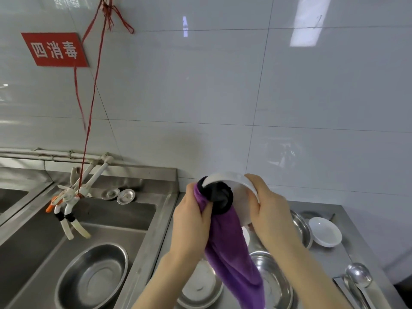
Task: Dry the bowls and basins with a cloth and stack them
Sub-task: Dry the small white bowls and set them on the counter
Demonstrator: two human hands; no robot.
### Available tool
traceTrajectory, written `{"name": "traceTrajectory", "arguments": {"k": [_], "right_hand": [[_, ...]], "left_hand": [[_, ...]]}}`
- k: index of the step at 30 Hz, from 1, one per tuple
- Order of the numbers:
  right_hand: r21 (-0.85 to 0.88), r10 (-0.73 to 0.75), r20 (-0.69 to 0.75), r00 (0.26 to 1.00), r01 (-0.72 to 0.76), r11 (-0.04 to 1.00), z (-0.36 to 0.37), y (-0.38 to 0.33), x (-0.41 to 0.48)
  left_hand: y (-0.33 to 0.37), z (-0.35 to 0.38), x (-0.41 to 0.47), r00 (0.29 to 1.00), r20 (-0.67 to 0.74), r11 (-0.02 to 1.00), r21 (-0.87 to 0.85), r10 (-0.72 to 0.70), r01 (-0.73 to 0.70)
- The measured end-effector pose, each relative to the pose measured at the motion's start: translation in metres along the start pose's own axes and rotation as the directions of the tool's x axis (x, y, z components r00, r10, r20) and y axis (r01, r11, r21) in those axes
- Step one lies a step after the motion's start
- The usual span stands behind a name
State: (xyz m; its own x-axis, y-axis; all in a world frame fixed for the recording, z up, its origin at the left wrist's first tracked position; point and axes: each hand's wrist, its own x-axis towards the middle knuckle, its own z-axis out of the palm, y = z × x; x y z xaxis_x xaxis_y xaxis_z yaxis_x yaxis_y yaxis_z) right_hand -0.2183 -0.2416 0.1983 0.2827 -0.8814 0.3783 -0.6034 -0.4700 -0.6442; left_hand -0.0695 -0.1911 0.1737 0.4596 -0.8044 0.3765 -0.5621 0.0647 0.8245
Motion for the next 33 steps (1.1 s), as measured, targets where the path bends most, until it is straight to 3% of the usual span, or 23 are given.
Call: {"name": "traceTrajectory", "arguments": {"k": [2,3,5,7,10,13,15,19,22,24,27,30,33], "right_hand": [[-0.258,-0.074,0.161,0.984,0.114,0.960,-0.015,-0.001,0.013],[-0.404,-0.105,0.244,0.964,0.200,0.892,-0.017,-0.004,0.017],[-0.545,-0.124,0.317,0.940,0.287,0.788,-0.017,-0.007,0.020],[-0.505,-0.112,0.191,0.975,0.196,0.841,-0.010,-0.004,0.015],[-0.213,0.007,-0.071,0.997,-0.021,0.977,0.007,0.009,-0.001],[0.105,0.260,-0.013,0.965,-0.257,0.961,0.033,0.013,-0.018],[0.225,0.361,-0.009,0.933,-0.350,0.909,0.040,0.015,-0.022],[0.090,0.299,0.093,0.950,-0.307,0.947,0.026,0.016,-0.015],[-0.192,0.202,0.156,0.967,-0.171,0.967,0.004,0.008,0.000],[-0.387,0.099,0.176,0.979,-0.024,0.922,-0.007,0.002,0.006],[-0.608,-0.024,0.251,0.968,0.177,0.774,-0.016,-0.012,0.012],[-0.588,-0.083,0.175,0.981,0.172,0.791,-0.009,-0.013,0.014],[-0.231,0.009,-0.011,1.000,-0.012,0.973,0.008,0.000,0.006]], "left_hand": [[-0.001,-0.001,0.003,0.987,0.075,0.982,0.116,0.140,-0.148],[-0.001,0.000,0.006,0.966,0.132,0.953,0.181,0.221,-0.243],[-0.002,0.005,0.012,0.923,0.219,0.883,0.287,0.318,-0.372],[-0.001,0.006,0.016,0.937,0.186,0.897,0.283,0.295,-0.339],[0.001,0.009,0.008,0.991,0.007,0.983,0.124,0.133,-0.133],[0.007,0.015,-0.005,0.979,-0.118,0.974,-0.174,-0.165,0.143],[0.006,0.018,-0.011,0.967,-0.104,0.951,-0.236,-0.231,0.202],[-0.005,0.011,-0.009,0.993,0.005,0.991,-0.061,-0.117,0.117],[-0.007,0.002,0.000,0.997,0.022,0.991,0.111,0.068,-0.070],[-0.003,0.000,0.005,0.978,0.077,0.960,0.194,0.192,-0.204],[0.002,0.002,0.013,0.925,0.231,0.862,0.349,0.302,-0.369],[0.006,0.003,0.016,0.960,0.173,0.907,0.324,0.221,-0.267],[0.011,0.002,0.009,0.998,-0.059,0.997,0.073,-0.019,0.023]]}}
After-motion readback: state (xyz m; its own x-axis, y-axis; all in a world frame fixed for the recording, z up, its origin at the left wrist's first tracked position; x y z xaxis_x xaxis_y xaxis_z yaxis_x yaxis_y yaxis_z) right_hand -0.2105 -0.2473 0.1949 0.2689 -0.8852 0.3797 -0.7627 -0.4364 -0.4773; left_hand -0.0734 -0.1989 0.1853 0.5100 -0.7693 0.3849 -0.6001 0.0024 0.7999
